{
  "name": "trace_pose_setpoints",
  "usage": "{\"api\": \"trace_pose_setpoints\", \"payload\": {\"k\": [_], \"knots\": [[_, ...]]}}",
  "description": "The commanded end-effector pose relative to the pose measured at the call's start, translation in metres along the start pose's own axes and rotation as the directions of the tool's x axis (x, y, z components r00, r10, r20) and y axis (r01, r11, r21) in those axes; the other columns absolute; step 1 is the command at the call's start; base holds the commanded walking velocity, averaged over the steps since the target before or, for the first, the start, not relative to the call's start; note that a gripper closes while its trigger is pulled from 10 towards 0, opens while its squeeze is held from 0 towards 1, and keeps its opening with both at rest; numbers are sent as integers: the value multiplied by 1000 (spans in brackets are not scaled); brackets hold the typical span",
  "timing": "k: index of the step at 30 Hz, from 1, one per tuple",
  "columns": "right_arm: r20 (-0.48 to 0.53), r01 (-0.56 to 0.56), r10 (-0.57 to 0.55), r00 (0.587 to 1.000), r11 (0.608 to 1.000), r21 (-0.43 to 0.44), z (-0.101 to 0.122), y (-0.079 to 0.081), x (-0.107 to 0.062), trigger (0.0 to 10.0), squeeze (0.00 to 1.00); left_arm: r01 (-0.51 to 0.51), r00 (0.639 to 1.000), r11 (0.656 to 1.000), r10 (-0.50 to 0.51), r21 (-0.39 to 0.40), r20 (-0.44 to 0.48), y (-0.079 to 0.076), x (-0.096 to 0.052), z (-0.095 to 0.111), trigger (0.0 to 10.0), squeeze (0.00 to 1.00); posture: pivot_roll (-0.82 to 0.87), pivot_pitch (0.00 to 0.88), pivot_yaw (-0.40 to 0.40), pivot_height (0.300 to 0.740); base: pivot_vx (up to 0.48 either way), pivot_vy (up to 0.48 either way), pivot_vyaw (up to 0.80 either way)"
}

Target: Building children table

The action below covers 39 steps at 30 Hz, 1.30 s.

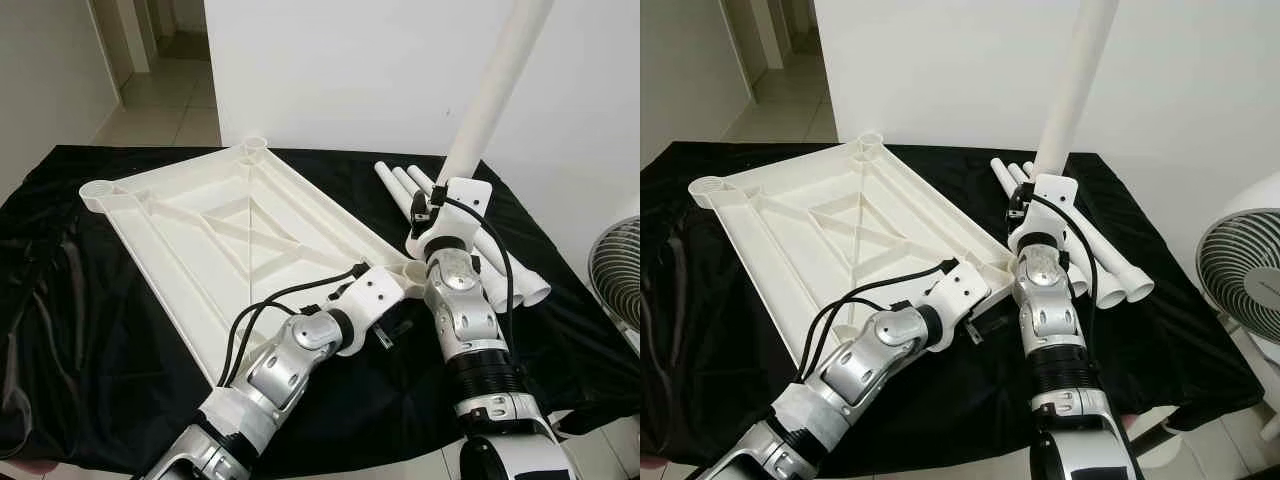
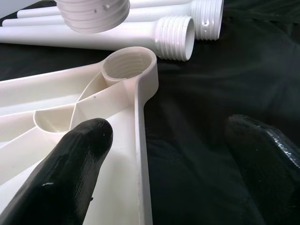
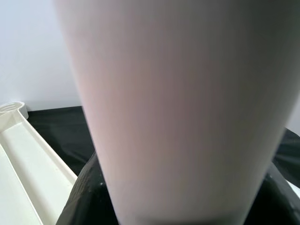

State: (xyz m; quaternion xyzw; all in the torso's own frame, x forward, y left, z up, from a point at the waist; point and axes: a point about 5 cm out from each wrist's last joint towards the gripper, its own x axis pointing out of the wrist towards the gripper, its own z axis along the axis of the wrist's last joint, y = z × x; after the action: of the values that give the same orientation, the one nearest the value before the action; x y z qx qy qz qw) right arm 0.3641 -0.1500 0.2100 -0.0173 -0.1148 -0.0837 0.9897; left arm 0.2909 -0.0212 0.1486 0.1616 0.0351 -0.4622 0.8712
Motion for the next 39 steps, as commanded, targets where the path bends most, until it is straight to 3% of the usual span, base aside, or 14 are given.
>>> {"api": "trace_pose_setpoints", "payload": {"k": [1, 7, 10, 12, 29, 30, 31, 32, 33, 34, 39], "knots": [[21, 9, -9, 1000, 1000, 9, 6, 0, 3, 10000, 0, 26, 1000, 1000, -26, 16, -10, -4, 3, 0, 10000, 0, 36, 31, -16, 740, 0, 0, 0], [21, 9, -9, 1000, 1000, 9, 6, 0, 3, 10000, 0, 29, 1000, 1000, -29, 12, -12, -5, 3, -1, 10000, 0, 36, 31, -16, 740, 0, 0, 0], [20, 19, -20, 1000, 1000, 5, 5, -1, 1, 10000, 0, -51, 989, 997, 43, -57, -142, 4, 13, -15, 10000, 0, 26, 37, -4, 740, 0, 0, 0], [20, 21, -21, 1000, 1000, 5, 5, -2, 1, 10000, 0, -69, 984, 995, 57, -68, -166, 5, 14, -18, 10000, 0, 26, 37, -4, 740, 0, 0, 0], [20, 24, -24, 1000, 1000, 6, 5, -1, 1, 10000, 0, -103, 978, 990, 83, -99, -190, 11, 17, -20, 10000, 0, 24, 35, 0, 740, 0, 0, 0], [19, 24, -24, 1000, 1000, 7, 5, 0, 1, 10000, 0, -106, 978, 989, 85, -101, -193, 12, 17, -20, 6745, 0, 26, 37, 0, 740, 0, 0, 0], [19, 24, -24, 1000, 1000, 7, 5, 0, 1, 10000, 0, -106, 978, 989, 85, -101, -193, 12, 17, -20, 6745, 0, 26, 37, 0, 740, 0, 0, 0], [19, 24, -24, 1000, 1000, 8, 5, 0, 1, 10000, 0, -108, 977, 989, 87, -100, -194, 12, 18, -21, 784, 0, 25, 37, 1, 740, 0, 0, 0], [19, 24, -24, 1000, 1000, 8, 5, 0, 1, 10000, 0, -108, 977, 989, 87, -100, -194, 12, 18, -21, 784, 0, 25, 37, 1, 740, 0, 0, 0], [19, 24, -24, 1000, 1000, 9, 5, 0, 1, 10000, 0, -109, 977, 989, 88, -99, -195, 12, 18, -21, 39, 0, 25, 37, 1, 740, 0, 0, 0], [17, 25, -25, 1000, 1000, 9, 5, 1, 0, 10000, 0, -105, 978, 990, 86, -91, -192, 13, 17, -21, 0, 0, 24, 33, 2, 740, 0, 0, 0]]}}
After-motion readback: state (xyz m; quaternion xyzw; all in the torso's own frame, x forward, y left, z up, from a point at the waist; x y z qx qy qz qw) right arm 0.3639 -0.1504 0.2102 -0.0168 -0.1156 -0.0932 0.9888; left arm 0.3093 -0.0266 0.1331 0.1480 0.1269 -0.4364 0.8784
